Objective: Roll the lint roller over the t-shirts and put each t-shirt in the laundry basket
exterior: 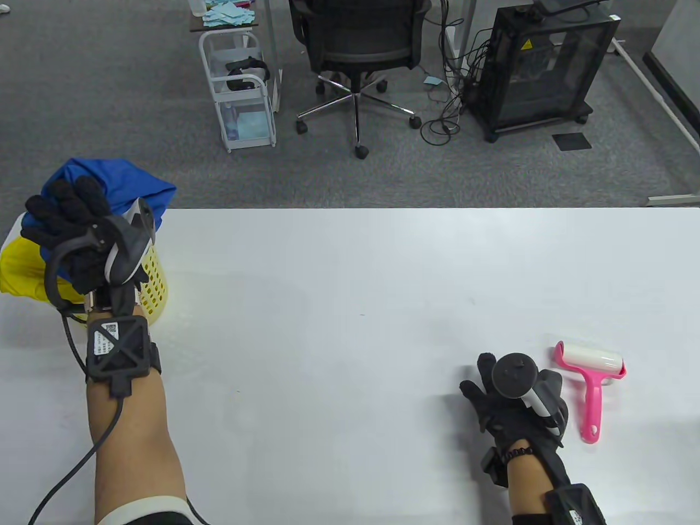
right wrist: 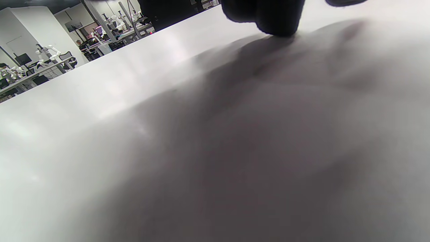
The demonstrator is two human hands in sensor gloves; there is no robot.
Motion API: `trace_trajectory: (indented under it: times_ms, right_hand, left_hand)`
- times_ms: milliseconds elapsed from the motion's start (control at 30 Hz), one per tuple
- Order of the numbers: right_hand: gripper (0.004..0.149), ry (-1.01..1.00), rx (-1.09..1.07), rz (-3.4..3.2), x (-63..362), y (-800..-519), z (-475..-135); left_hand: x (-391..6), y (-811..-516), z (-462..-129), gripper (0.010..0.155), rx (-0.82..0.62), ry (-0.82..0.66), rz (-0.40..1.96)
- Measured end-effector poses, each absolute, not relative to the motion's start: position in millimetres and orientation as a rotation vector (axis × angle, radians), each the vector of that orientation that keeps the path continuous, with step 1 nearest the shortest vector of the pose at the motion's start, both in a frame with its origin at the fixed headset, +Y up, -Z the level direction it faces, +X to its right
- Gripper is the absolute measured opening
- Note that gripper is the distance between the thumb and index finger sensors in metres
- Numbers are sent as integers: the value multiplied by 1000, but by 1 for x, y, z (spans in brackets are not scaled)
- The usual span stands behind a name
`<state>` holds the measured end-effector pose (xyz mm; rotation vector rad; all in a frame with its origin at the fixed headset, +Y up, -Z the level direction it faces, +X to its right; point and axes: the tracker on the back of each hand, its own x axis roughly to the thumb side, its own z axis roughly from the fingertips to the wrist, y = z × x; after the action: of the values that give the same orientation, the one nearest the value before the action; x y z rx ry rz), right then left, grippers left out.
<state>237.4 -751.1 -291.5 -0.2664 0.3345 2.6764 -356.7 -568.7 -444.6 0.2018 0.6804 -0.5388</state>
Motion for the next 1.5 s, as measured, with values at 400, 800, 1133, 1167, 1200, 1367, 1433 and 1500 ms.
trace_trajectory:
  times_ms: [400, 800, 1133, 1167, 1200, 1367, 1433, 1500]
  right_hand:
    - [71, 219, -83, 2738, 211, -738, -285]
    - [76, -151, 474, 2843, 137, -731, -263]
    - [76, 10, 418, 3141, 125, -753, -267]
    - [75, -12, 380, 3245, 128, -751, -268]
    - [74, -41, 381, 3295, 130, -750, -268]
    - [73, -46, 285, 3177, 143, -744, -269]
    - [73, -39, 275, 3141, 145, -743, -270]
    - [73, -43, 273, 3156, 146, -744, -270]
  left_hand:
    - [-299, -577, -389, 65, 396, 221, -405]
    - [-210, -672, -266, 71, 181, -373, -94]
    - [-213, -737, -255, 78, 121, -487, -138]
    - [-214, -740, -256, 80, 101, -487, -187]
    - [-216, -739, -257, 82, 124, -489, -245]
    - [-228, -733, -261, 82, 160, -465, -245]
    - [-231, -731, -260, 81, 150, -439, -188]
    - [-232, -730, -260, 79, 158, -437, -192]
